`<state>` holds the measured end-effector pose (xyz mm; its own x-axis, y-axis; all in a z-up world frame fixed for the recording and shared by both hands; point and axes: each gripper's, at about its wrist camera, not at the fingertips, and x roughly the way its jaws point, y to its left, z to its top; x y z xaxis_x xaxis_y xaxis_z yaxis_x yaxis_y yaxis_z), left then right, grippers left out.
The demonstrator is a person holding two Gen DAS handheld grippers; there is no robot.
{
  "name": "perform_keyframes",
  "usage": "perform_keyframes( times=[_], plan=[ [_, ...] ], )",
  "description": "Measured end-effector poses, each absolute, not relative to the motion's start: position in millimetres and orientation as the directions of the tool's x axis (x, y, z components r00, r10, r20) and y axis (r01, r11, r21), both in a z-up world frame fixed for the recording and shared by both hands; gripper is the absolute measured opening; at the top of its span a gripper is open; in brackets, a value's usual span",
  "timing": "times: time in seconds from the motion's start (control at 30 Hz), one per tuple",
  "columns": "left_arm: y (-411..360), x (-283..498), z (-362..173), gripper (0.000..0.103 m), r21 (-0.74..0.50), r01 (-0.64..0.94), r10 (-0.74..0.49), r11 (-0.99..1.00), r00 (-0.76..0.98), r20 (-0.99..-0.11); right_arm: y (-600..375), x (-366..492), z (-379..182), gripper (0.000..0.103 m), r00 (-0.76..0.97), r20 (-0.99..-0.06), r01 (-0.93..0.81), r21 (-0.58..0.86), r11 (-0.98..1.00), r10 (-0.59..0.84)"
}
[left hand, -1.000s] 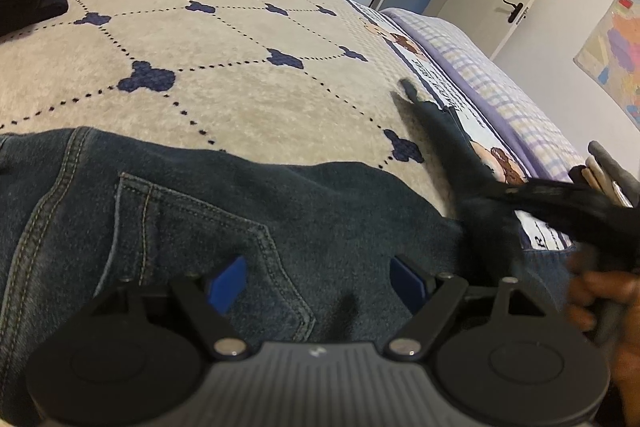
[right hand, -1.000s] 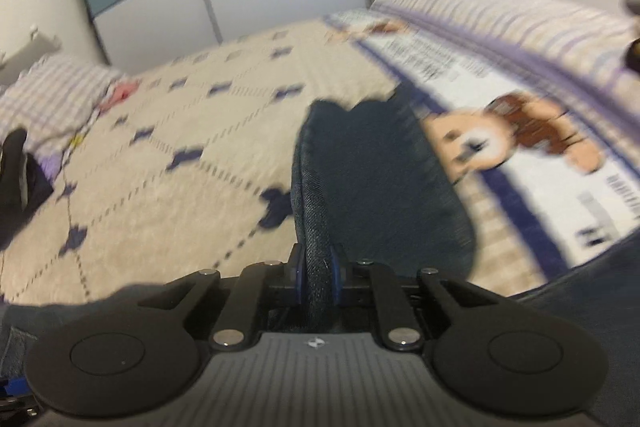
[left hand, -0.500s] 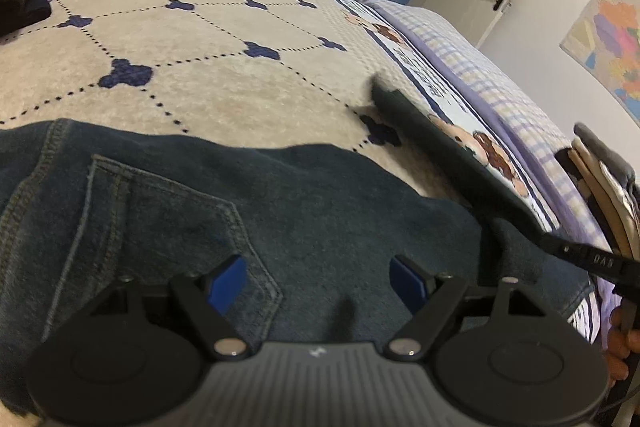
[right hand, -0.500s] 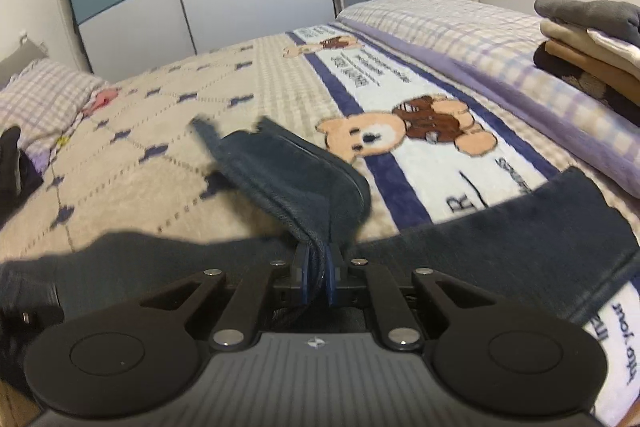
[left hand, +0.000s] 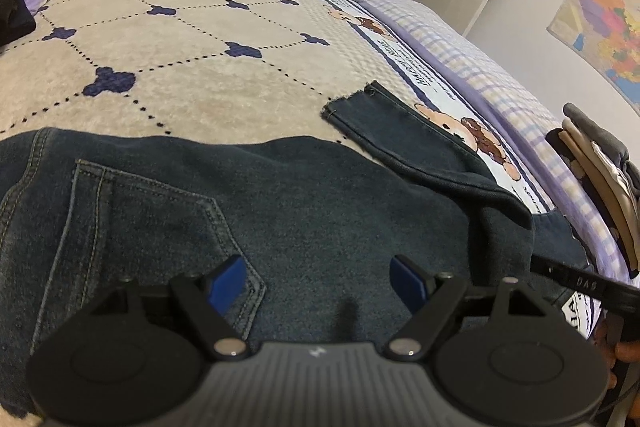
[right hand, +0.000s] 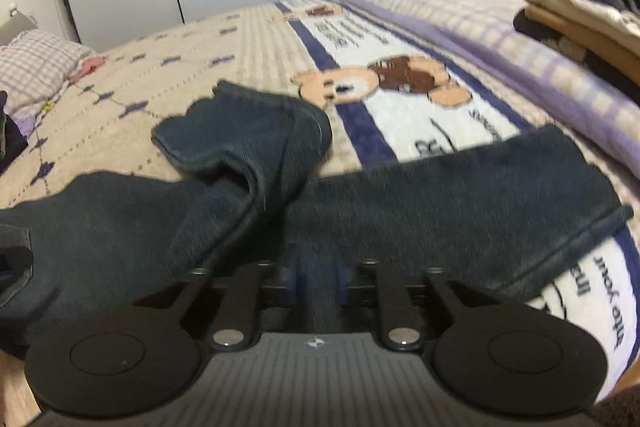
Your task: Fold clothes
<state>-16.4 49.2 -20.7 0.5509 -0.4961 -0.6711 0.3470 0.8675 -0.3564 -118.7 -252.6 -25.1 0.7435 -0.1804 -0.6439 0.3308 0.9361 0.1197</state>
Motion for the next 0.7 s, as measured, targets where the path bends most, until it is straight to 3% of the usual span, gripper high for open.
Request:
perform_keyframes(
  times=[0.7],
  plan=[
    [50, -11, -22, 0.08, -0.367, 0.335, -0.496, 0.868, 0.556, -0.667, -253, -104, -22, 0.036, 0.756, -0.631, 0.318, 0.123, 0.94, -0.173]
  ],
)
